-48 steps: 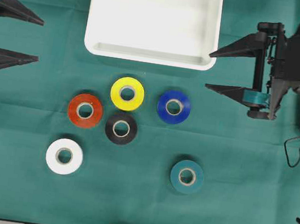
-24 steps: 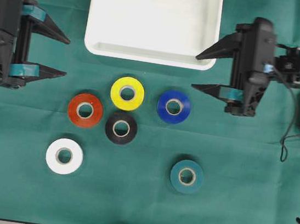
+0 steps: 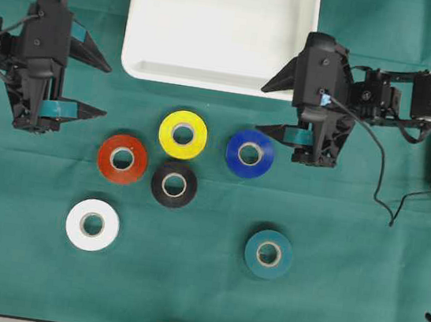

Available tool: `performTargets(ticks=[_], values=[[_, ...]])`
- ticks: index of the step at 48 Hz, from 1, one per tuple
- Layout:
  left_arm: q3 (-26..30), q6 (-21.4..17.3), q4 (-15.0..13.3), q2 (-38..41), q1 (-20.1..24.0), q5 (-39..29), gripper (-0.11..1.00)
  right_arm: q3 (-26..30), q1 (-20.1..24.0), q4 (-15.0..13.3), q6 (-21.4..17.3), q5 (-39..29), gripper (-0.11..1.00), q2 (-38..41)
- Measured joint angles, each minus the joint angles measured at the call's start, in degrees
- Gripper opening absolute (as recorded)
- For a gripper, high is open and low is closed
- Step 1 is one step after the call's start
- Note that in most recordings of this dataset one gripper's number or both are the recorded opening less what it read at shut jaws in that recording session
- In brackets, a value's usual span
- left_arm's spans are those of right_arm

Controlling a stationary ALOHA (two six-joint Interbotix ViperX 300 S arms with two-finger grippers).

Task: Put the tape alternately from left to right into the white case.
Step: 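Lower the right gripper into the blue tape roll's hole and grasp it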

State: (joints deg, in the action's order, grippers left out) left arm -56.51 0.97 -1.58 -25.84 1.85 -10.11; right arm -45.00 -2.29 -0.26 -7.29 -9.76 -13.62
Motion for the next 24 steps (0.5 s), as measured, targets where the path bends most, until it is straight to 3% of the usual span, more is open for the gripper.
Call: performTargets(ticks=[24], values=[[0.8, 0.1, 0.0, 0.9, 0.0, 0.0, 0.76, 0.3, 0.0, -0.7, -0.2, -0.3, 0.81, 0.4]])
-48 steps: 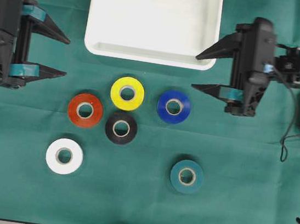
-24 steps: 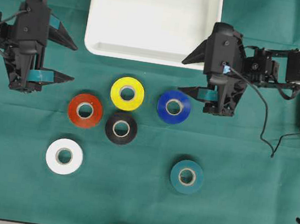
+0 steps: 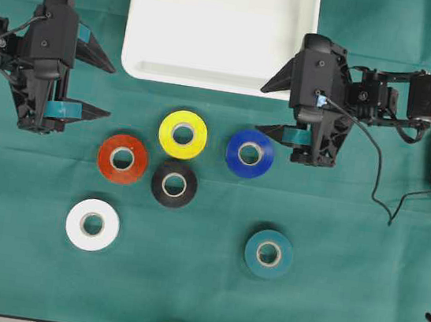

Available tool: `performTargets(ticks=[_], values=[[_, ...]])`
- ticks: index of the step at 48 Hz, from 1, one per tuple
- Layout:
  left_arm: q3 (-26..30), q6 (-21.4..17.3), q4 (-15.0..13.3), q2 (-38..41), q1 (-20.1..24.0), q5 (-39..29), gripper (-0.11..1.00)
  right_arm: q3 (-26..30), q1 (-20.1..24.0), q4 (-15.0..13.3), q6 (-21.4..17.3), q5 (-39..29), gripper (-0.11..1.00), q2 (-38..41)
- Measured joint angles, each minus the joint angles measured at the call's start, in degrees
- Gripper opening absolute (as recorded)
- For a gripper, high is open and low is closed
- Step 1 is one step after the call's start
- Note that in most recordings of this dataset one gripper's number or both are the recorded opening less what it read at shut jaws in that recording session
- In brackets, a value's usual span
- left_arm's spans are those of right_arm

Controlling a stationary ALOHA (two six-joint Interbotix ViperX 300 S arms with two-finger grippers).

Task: Put the tape alternately from left to right into the white case.
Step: 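Lower the right gripper into the blue tape roll's hole and grasp it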

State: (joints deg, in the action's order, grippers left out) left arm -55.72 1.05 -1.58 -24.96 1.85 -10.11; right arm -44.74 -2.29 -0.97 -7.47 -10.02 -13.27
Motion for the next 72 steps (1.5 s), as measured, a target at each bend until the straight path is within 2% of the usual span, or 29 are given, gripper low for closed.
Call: performTargets(ticks=[11, 35, 66, 72], values=[[0.0, 0.0, 0.0, 0.0, 0.0, -0.1, 0.76, 0.0, 1.4, 0.0, -1.2, -0.1, 0.81, 0.0], [0.0, 0.0, 0.1, 0.0, 0.0, -0.1, 0.75, 0.0, 7.6, 0.0, -9.1, -3.7, 0.81, 1.2], [0.0, 0.0, 0.0, 0.0, 0.0, -0.1, 0.76, 3.3, 8.9, 0.0, -9.7, -4.3, 0.81, 7.8], [0.0, -0.1, 0.0, 0.1, 0.0, -0.1, 0.76, 4.0, 9.6, 0.0, -11.4, -4.3, 0.81, 9.8]])
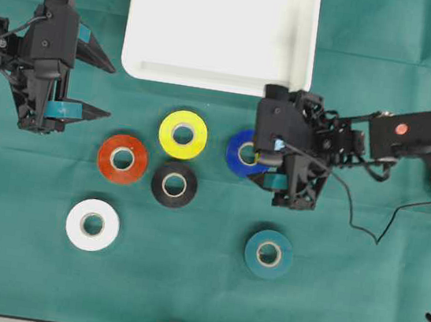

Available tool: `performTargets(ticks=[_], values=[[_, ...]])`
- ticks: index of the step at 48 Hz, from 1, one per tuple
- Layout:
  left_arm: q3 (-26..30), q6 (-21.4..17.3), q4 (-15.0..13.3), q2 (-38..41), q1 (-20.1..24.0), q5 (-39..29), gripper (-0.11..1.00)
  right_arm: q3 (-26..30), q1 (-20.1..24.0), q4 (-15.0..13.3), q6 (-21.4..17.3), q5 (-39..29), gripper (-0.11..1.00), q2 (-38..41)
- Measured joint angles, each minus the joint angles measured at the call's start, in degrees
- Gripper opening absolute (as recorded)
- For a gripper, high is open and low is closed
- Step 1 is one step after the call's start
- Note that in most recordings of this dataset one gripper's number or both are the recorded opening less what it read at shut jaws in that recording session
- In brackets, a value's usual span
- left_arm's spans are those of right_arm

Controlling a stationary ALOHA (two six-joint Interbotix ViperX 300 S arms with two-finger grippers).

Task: Put the tape alternately from left to right into the white case.
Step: 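Lower the right gripper into the blue tape roll's hole and grasp it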

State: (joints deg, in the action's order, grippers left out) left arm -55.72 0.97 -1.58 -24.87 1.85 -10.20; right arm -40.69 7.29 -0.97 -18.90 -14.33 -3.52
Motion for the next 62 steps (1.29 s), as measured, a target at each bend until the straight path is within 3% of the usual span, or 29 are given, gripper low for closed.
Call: performTargets(ticks=[28, 62], values=[[0.0, 0.1, 0.1, 0.0, 0.0, 0.0, 0.75, 0.8, 1.7, 0.1, -4.1, 0.4, 0.81, 5.4], [0.0, 0.1, 0.1, 0.0, 0.0, 0.0, 0.75, 1.6, 1.7, 0.1, -4.3, 1.8, 0.81, 9.8]])
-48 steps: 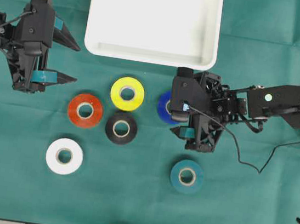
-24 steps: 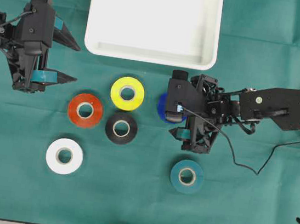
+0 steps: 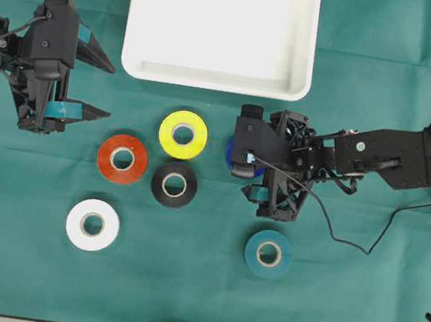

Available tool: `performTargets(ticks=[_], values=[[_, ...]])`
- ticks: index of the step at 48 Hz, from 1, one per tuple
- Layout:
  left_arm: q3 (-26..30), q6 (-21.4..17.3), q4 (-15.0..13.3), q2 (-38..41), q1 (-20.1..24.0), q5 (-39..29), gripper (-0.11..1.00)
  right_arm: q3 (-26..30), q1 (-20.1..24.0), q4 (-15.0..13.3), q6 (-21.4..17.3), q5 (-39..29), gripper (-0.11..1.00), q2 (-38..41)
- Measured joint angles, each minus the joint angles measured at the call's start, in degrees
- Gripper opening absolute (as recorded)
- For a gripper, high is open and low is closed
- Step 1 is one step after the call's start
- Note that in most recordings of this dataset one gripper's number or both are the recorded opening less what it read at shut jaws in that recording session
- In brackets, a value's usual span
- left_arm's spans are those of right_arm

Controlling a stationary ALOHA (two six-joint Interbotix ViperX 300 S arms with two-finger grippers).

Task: Put the tape alternately from left to right into the white case.
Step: 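Lower the right gripper into the blue tape roll's hole and grasp it, then lift the blue tape roll and carry it into the white tray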

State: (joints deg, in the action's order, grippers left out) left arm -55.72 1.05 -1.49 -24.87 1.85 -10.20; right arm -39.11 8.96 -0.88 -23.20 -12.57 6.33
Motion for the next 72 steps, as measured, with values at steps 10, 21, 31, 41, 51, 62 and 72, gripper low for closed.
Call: performTargets(ticks=[10, 21, 31, 41, 51, 62, 72], values=[[0.0, 0.0, -0.1, 0.0, 0.0, 0.0, 0.75, 0.7, 0.0, 0.0, -0.4, 0.1, 0.81, 1.5], [0.0, 0.0, -0.1, 0.0, 0.0, 0.0, 0.76, 1.4, 0.0, 0.0, -0.8, 0.0, 0.81, 2.2], [0.0, 0.0, 0.0, 0.0, 0.0, 0.0, 0.76, 1.4, 0.0, -0.1, -0.8, -0.1, 0.73, 2.2], [0.0, 0.0, -0.1, 0.0, 0.0, 0.0, 0.75, 1.8, -0.3, -0.1, -0.8, -0.3, 0.28, 2.2], [0.0, -0.1, -0.1, 0.0, 0.0, 0.0, 0.76, 1.9, -0.3, -0.1, -0.8, -0.4, 0.28, 2.2], [0.0, 0.0, -0.1, 0.0, 0.0, 0.0, 0.76, 2.8, 0.0, -0.1, -1.1, -1.4, 0.28, 0.3], [0.0, -0.1, 0.0, 0.0, 0.0, 0.0, 0.76, 5.4, 0.1, -0.1, -1.1, -6.1, 0.28, -6.0]])
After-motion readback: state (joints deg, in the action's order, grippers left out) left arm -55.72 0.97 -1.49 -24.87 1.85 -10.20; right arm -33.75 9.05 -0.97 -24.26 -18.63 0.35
